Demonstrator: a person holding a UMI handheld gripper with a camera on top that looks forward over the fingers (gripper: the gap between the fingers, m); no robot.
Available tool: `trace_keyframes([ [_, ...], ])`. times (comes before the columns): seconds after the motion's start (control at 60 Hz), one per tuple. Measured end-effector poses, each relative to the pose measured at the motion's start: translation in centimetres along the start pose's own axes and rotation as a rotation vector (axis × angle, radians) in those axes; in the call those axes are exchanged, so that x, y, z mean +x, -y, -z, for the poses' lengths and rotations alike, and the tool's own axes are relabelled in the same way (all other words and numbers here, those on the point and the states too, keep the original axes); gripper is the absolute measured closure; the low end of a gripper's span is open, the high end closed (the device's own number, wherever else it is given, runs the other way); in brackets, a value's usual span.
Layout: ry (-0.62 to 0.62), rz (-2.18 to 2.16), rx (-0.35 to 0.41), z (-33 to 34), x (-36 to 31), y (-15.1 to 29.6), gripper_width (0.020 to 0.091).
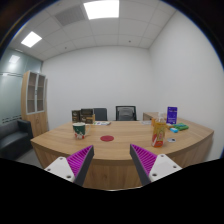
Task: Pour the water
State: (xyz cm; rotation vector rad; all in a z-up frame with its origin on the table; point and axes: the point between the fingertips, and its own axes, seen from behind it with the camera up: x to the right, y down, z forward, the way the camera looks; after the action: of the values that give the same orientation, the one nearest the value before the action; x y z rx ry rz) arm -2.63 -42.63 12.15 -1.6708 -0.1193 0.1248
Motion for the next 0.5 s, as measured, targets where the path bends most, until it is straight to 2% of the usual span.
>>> trace_keyframes([
  [0.283, -0.076, -0.02, -0.002, -2.1, 7.1, -0.4, 0.0303],
  [0.5, -0.173, 0.02, -0.007, -9.9, 16.7, -0.7, 0.0305],
])
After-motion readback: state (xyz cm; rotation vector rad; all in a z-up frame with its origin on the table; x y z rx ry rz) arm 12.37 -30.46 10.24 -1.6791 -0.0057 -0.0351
